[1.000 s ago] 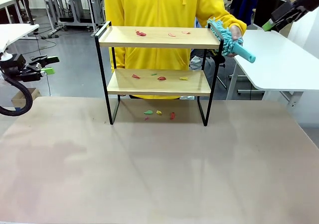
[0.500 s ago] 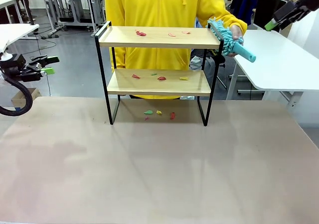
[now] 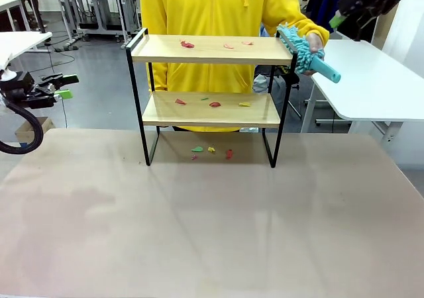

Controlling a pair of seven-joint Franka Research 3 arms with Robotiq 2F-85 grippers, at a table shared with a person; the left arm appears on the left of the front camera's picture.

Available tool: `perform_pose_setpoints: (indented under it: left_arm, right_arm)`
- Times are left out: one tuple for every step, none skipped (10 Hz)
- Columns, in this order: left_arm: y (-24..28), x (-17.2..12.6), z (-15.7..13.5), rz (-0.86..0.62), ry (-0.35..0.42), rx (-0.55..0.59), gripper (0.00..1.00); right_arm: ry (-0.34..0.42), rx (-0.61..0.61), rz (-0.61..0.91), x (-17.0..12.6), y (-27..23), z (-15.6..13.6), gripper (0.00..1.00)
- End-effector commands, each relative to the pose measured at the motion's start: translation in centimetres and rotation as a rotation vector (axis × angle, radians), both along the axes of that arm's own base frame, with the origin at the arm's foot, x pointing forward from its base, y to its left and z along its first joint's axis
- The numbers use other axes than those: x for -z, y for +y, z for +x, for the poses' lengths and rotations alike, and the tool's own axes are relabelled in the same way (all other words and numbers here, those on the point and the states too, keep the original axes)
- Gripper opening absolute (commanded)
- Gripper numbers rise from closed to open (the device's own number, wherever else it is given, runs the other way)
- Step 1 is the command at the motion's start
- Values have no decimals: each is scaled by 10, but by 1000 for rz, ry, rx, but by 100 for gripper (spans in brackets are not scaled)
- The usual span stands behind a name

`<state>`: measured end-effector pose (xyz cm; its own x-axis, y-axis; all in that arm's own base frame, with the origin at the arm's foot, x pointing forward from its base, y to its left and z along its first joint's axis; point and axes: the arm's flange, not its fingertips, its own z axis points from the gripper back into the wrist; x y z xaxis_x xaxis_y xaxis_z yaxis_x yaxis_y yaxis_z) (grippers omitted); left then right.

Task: Clean the shelf.
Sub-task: Pick up the Duster handed by the human.

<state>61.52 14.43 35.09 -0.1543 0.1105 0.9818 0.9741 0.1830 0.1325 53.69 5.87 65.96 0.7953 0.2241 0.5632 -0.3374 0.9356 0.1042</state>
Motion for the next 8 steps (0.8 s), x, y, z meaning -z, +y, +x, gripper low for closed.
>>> perform_pose_setpoints:
  left_arm:
    - [0, -2, -1, 5, -8, -1, 100]
    - [0, -2, -1, 5, -8, -1, 100]
    - [0, -2, -1, 5, -8, -1, 100]
    - [0, -2, -1, 5, -8, -1, 100]
    - [0, -2, -1, 5, -8, -1, 100]
    - [0, -2, -1, 5, -8, -1, 100]
    - [0, -2, -1, 5, -8, -1, 100]
    - [0, -2, -1, 5, -8, -1, 100]
  right_arm:
    - [23, 107, -6, 13, 10, -23, 100]
    - [6, 141, -16, 20, 15, -30, 100]
    - [7, 142, -19, 30, 23, -35, 100]
    - [0, 146, -30, 41, 29, -36, 100]
    - [0, 144, -40, 50, 35, -36, 100]
    - [-2, 147, -50, 57, 39, -36, 100]
    - [1, 153, -67, 65, 43, -34, 100]
    - [6, 145, -77, 73, 46, -31, 100]
